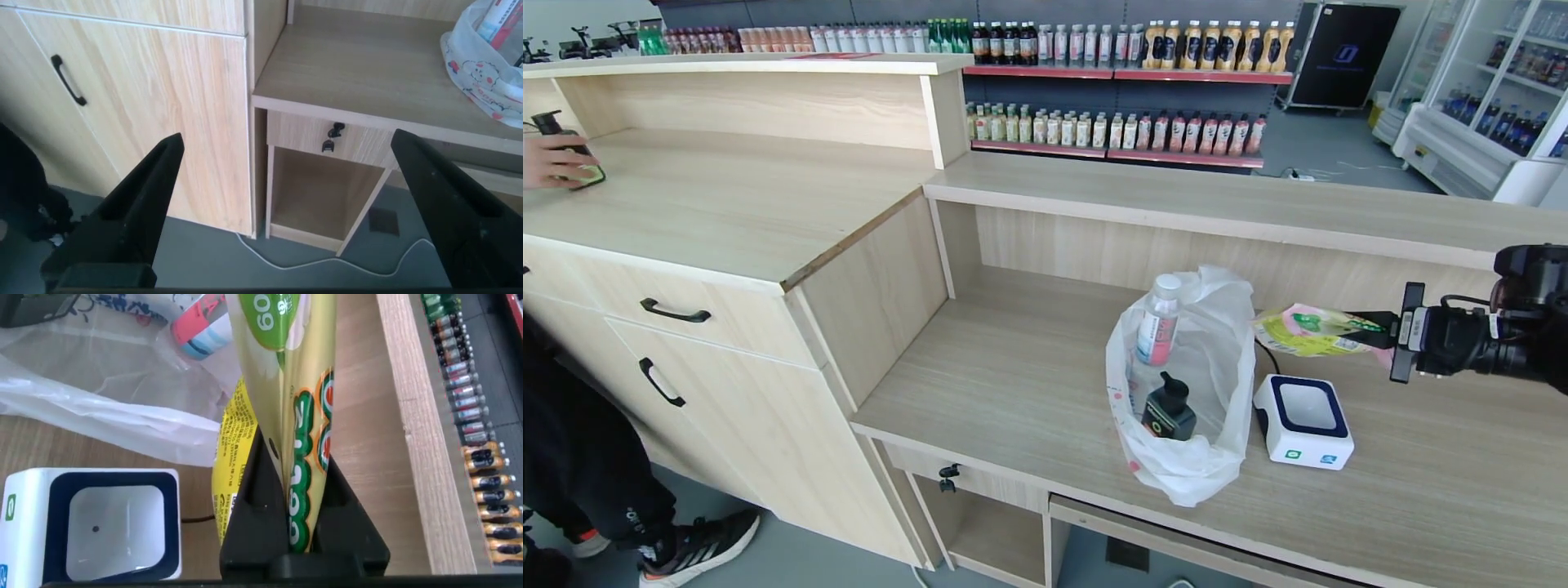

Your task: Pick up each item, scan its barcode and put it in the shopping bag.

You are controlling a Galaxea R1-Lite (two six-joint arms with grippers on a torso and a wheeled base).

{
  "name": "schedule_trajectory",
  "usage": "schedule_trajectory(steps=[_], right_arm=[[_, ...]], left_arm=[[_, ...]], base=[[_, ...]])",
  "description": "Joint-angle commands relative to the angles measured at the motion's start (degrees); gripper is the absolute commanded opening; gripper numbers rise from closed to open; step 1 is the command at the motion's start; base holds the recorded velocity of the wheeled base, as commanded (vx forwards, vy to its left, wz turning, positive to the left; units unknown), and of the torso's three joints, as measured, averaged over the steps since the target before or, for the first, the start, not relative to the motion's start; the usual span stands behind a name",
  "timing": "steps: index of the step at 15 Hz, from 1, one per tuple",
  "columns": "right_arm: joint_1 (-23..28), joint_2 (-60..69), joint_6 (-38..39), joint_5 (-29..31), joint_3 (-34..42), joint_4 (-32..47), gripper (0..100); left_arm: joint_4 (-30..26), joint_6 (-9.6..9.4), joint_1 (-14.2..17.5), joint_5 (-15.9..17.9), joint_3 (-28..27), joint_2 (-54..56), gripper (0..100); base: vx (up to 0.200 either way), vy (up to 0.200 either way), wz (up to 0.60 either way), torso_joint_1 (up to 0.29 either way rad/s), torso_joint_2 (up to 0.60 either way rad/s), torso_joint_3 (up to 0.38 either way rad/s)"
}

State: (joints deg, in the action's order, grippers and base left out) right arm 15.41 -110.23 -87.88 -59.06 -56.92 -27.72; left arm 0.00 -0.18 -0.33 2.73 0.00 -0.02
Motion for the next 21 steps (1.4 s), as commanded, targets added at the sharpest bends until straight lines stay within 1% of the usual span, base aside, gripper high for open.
schedule_trajectory(steps=[1, 9, 11, 12, 16, 21], right_arm=[[0.0, -1.1, -0.7, 0.0, 0.0, 0.0, 0], [0.4, -1.3, -4.6, 0.8, 0.6, 0.0, 0], [1.4, -1.3, -4.8, 1.3, 0.8, 0.1, 0], [2.1, -1.1, -5.2, 2.5, 0.8, 0.0, 0], [5.4, -0.7, -7.3, 2.8, 2.1, 0.3, 0], [5.5, 0.4, -7.5, 2.8, 2.6, 4.2, 0]], left_arm=[[0.0, 0.01, 0.0, 0.0, 0.0, -0.1, 100], [0.0, 0.01, 0.0, 0.0, 0.0, -0.1, 100], [0.0, 0.01, 0.0, 0.0, 0.0, -0.1, 100], [0.0, 0.01, 0.0, 0.0, 0.0, -0.1, 100], [0.0, 0.01, 0.0, 0.0, 0.0, -0.1, 100], [0.0, 0.01, 0.0, 0.0, 0.0, -0.1, 100]], base=[[0.000, 0.000, 0.00, 0.000, 0.00, 0.000], [0.000, 0.000, 0.00, 0.000, 0.00, 0.000], [0.000, 0.000, 0.00, 0.000, 0.00, 0.000], [0.000, 0.000, 0.00, 0.000, 0.00, 0.000], [0.000, 0.000, 0.00, 0.000, 0.00, 0.000], [0.000, 0.000, 0.00, 0.000, 0.00, 0.000]])
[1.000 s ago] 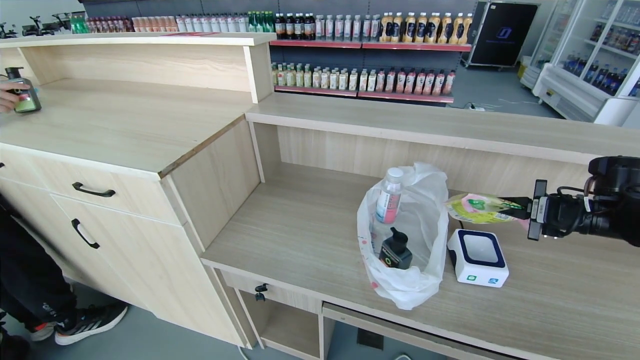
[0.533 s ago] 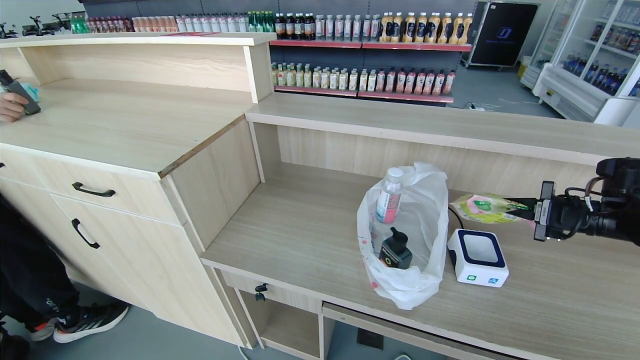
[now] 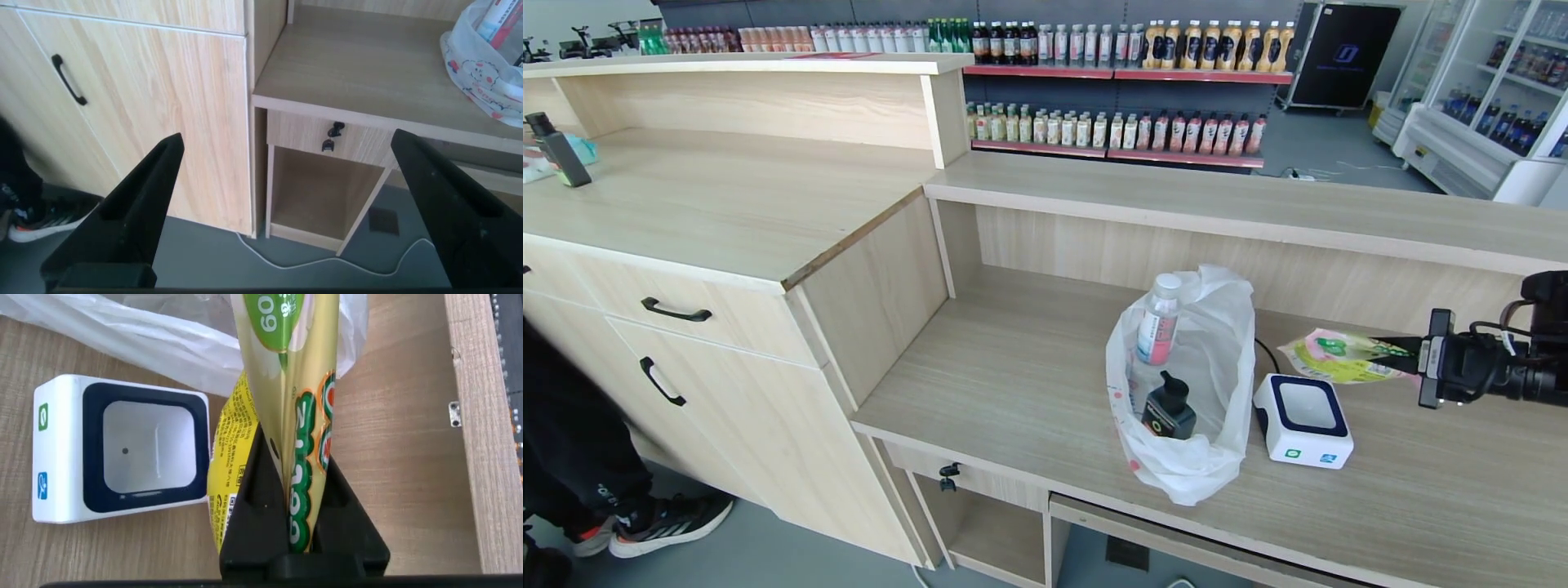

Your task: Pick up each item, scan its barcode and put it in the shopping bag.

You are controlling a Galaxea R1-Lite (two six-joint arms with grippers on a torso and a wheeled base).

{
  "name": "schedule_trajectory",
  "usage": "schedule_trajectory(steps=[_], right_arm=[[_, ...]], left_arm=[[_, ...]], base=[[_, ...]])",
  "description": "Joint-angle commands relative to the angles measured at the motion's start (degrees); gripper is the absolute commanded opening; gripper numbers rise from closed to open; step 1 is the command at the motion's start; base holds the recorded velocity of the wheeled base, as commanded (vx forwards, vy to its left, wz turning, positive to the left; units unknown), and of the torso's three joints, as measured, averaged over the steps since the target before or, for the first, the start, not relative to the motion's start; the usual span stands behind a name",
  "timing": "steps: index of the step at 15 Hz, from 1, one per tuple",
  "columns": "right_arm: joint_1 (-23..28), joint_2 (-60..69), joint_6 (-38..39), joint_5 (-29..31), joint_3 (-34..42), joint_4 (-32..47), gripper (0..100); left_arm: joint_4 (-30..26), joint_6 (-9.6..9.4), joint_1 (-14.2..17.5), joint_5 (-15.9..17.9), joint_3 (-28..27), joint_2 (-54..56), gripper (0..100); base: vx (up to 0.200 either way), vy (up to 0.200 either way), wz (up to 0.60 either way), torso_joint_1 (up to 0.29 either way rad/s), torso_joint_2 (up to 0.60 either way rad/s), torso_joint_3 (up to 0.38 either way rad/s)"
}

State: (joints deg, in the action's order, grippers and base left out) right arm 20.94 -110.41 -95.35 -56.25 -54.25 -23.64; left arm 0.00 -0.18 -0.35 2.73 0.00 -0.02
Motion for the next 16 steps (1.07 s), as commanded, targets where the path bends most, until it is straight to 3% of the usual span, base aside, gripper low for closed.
schedule_trajectory(steps=[1, 7, 9, 11, 12, 14, 16], right_arm=[[-0.1, 0.5, 0.0, 0.0, -0.2, 0.0, 0], [-0.1, 1.2, 0.2, 0.0, -0.2, 0.1, 0], [-0.1, 6.3, 4.6, 0.7, -0.6, 0.8, 0], [-2.0, 17.1, 19.6, 7.3, 0.7, 5.7, 0], [-4.5, 26.7, 36.2, 12.7, 1.7, 9.8, 0], [-4.7, 35.1, 54.8, 14.9, 4.8, 10.5, 0], [-1.9, 39.1, 67.1, 15.6, 9.6, 10.4, 0]], left_arm=[[0.0, 0.01, 0.0, 0.0, 0.0, -0.1, 100], [0.0, 0.01, 0.0, 0.0, 0.0, -0.1, 100], [0.0, 0.01, 0.0, 0.0, 0.0, -0.1, 100], [0.0, 0.01, 0.0, 0.0, 0.0, -0.1, 100], [0.0, 0.01, 0.0, 0.0, 0.0, -0.1, 100], [0.0, 0.01, 0.0, 0.0, 0.0, -0.1, 100], [0.0, 0.01, 0.0, 0.0, 0.0, -0.1, 100]], base=[[0.000, 0.000, 0.00, 0.000, 0.00, 0.000], [0.000, 0.000, 0.00, 0.000, 0.00, 0.000], [0.000, 0.000, 0.00, 0.000, 0.00, 0.000], [0.000, 0.000, 0.00, 0.000, 0.00, 0.000], [0.000, 0.000, 0.00, 0.000, 0.00, 0.000], [0.000, 0.000, 0.00, 0.000, 0.00, 0.000], [0.000, 0.000, 0.00, 0.000, 0.00, 0.000]])
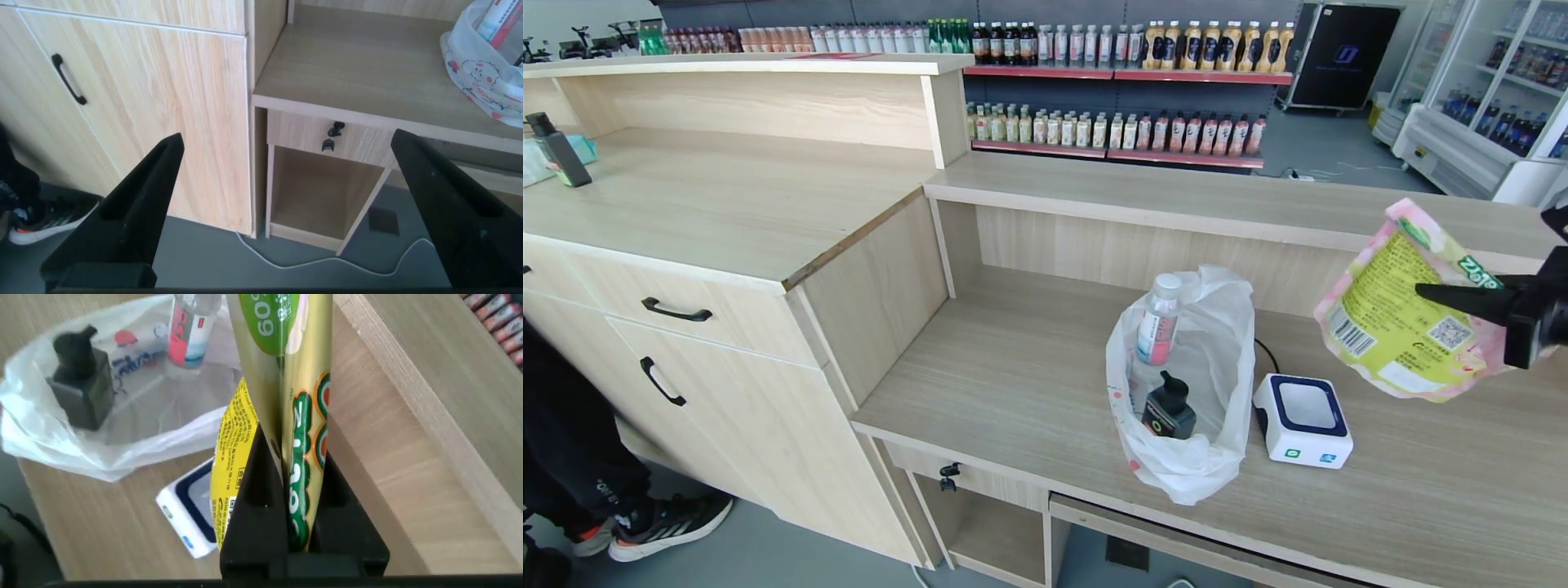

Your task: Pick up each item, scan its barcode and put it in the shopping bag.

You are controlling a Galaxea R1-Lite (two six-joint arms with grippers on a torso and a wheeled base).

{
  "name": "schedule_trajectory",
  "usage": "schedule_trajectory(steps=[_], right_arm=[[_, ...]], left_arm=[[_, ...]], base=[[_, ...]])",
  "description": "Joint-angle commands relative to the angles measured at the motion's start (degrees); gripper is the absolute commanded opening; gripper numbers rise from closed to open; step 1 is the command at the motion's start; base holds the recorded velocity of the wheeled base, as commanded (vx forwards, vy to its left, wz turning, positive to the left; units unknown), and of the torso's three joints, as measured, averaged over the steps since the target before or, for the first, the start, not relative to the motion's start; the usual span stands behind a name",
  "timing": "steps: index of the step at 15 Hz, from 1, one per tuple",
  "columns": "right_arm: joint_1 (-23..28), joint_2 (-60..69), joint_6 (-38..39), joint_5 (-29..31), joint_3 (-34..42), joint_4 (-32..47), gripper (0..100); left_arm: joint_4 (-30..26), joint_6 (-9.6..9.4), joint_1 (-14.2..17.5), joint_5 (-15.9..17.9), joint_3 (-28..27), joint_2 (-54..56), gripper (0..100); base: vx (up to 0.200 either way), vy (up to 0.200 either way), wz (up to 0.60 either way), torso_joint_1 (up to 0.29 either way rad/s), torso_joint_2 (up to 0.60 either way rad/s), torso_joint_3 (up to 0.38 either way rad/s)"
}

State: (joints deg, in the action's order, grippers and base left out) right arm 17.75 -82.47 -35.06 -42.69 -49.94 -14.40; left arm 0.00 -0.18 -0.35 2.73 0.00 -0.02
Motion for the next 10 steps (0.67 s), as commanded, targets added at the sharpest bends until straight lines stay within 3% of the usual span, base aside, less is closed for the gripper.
schedule_trajectory(steps=[1, 3, 8, 10], right_arm=[[4.6, 12.0, 7.3, 2.5, 7.8, 1.1, 0], [9.4, 12.6, 7.3, 4.9, 10.2, 1.6, 0], [8.2, 11.9, 8.7, 8.2, 9.9, 0.9, 0], [6.3, 11.5, 12.8, 11.3, 9.0, 0.9, 0]], left_arm=[[0.0, 0.01, 0.0, 0.0, 0.0, -0.1, 100], [0.0, 0.01, 0.0, 0.0, 0.0, -0.1, 100], [0.0, 0.01, 0.0, 0.0, 0.0, -0.1, 100], [0.0, 0.01, 0.0, 0.0, 0.0, -0.1, 100]], base=[[0.000, 0.000, 0.00, 0.000, 0.00, 0.000], [0.000, 0.000, 0.00, 0.000, 0.00, 0.000], [0.000, 0.000, 0.00, 0.000, 0.00, 0.000], [0.000, 0.000, 0.60, 0.002, 0.00, 0.002]])
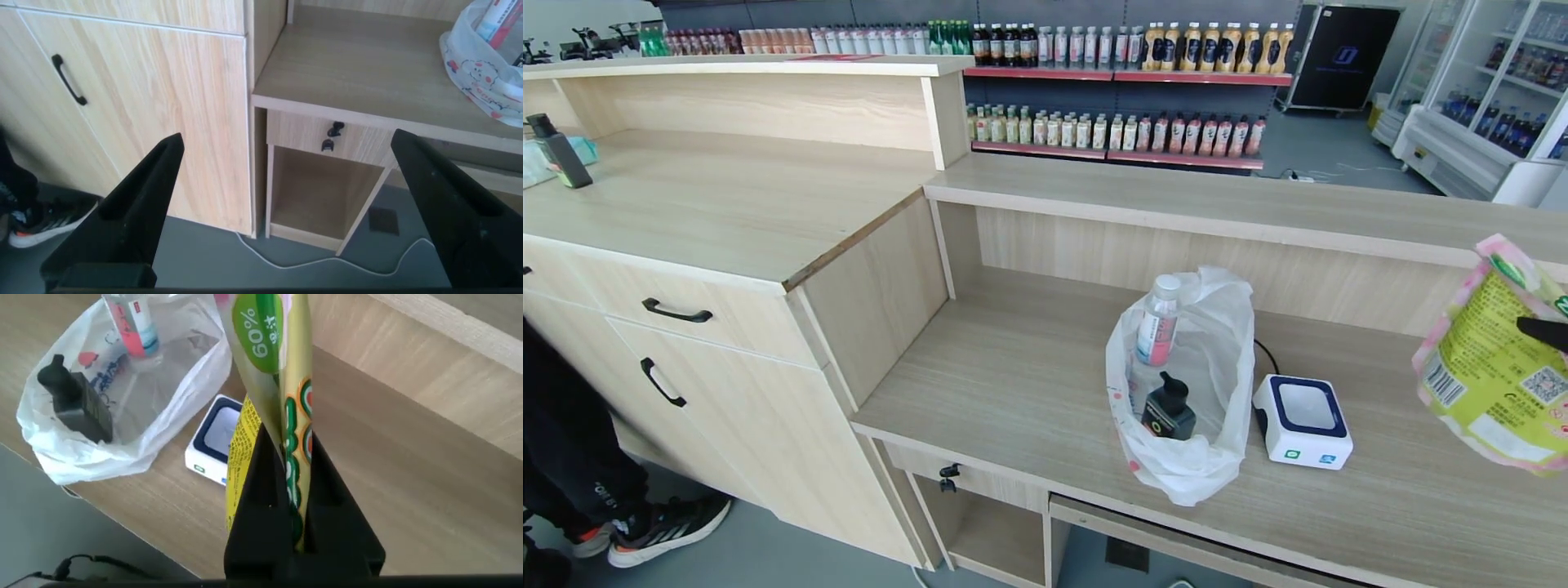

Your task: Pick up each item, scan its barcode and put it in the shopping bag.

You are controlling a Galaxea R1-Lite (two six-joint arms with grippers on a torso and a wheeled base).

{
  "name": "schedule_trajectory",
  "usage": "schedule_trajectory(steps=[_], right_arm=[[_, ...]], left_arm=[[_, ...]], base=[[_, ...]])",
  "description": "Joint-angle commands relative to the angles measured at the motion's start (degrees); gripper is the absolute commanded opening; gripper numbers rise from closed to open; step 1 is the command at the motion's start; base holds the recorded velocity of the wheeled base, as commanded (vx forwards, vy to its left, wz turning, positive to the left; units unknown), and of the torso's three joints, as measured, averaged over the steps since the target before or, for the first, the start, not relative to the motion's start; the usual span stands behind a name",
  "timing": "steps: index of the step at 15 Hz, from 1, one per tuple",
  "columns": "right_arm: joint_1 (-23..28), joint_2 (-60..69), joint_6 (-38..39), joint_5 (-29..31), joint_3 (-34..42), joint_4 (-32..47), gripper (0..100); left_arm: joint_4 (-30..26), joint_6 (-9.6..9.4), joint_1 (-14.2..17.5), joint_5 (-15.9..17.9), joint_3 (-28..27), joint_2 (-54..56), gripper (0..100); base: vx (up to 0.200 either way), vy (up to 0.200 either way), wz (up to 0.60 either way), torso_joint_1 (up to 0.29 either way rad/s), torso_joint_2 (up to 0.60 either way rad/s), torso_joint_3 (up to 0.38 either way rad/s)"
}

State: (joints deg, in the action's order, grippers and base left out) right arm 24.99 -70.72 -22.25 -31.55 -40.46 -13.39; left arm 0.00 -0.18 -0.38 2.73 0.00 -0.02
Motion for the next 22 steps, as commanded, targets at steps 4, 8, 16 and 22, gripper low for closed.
schedule_trajectory(steps=[4, 8, 16, 22], right_arm=[[-9.2, -5.4, 11.3, 13.3, -3.4, -5.9, 0], [-9.9, -12.5, 12.9, 13.6, -0.8, -9.3, 0], [-9.2, -21.5, 18.9, 13.6, 0.5, -11.0, 0], [-10.5, -27.5, 18.8, 13.4, 0.5, -19.4, 0]], left_arm=[[0.0, 0.01, 0.0, 0.0, 0.0, -0.1, 100], [0.0, 0.01, 0.0, 0.0, 0.0, -0.1, 100], [0.0, 0.01, 0.0, 0.0, 0.0, -0.1, 100], [0.0, 0.01, 0.0, 0.0, 0.0, -0.1, 100]], base=[[0.000, 0.000, 0.60, 0.007, 0.00, 0.006], [0.000, 0.000, 0.15, -0.002, 0.00, 0.001], [0.000, 0.000, 0.00, 0.000, 0.00, 0.000], [0.000, 0.000, 0.00, 0.000, 0.00, 0.000]])
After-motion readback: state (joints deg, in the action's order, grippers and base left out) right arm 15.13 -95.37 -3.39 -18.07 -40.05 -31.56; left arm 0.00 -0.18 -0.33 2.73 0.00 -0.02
